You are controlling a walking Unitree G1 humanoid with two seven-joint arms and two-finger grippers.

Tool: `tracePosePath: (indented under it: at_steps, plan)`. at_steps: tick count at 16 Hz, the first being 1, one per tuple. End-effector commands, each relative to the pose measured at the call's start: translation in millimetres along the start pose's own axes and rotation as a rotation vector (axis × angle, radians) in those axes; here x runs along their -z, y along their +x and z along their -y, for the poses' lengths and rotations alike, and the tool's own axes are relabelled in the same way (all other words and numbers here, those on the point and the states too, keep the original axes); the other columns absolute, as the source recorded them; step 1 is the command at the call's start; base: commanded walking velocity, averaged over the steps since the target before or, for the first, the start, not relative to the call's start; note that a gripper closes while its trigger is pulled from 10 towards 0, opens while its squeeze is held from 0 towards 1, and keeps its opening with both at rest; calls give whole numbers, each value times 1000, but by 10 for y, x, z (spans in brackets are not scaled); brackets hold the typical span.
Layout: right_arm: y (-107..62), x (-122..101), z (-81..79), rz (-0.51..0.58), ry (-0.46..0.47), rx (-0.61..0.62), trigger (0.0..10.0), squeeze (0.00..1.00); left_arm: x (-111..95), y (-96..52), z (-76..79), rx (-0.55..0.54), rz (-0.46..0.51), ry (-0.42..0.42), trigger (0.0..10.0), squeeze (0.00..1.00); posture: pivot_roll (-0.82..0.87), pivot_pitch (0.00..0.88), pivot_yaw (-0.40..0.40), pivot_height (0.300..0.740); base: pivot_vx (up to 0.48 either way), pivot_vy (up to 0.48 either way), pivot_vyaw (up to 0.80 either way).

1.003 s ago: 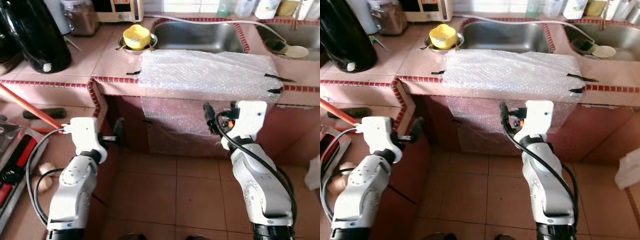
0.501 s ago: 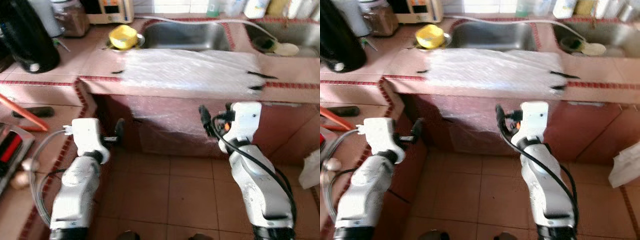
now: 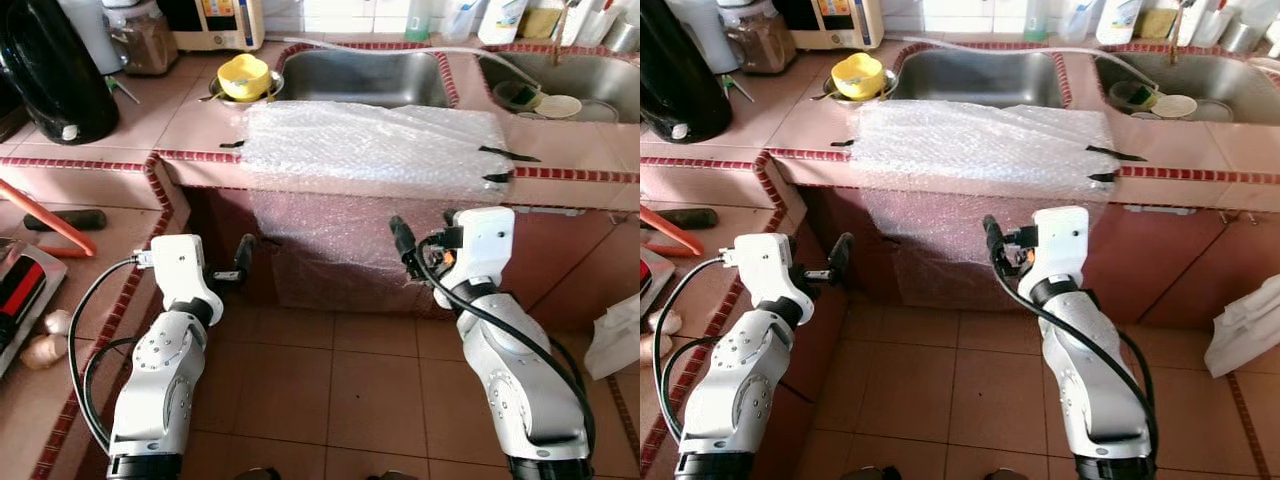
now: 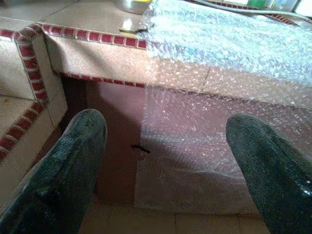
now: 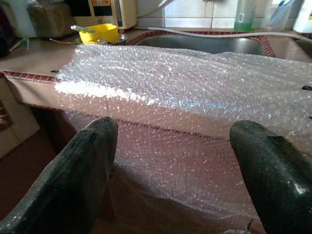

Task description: Kitchen organization

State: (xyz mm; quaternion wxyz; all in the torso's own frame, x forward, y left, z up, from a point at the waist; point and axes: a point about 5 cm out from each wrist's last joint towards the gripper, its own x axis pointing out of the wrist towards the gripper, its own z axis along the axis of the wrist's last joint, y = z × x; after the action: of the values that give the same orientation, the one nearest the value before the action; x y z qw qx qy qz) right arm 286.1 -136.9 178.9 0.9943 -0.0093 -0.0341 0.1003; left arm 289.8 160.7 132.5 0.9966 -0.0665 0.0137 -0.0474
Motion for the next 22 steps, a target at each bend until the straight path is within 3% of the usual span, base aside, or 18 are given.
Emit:
tracePosePath:
  at_steps: [1,4,7,22]
  plan:
    - [9,-101,25,37,-45,33,10000,0,-108,-11,10,16,51,37,10000,0,-77,139,44,740,0,0,0]
    - [25,-212,76,114,-58,85,10000,0,-311,-26,85,81,122,-7,10000,0,-74,138,43,740,0,0,0]
    - [23,-227,78,109,-5,74,10000,0,-456,-16,179,123,180,-28,10000,0,-71,134,41,740,0,0,0]
    - [39,-204,69,137,-18,66,10000,0,-419,-26,212,142,151,-56,10000,0,-70,137,41,740,285,0,0]
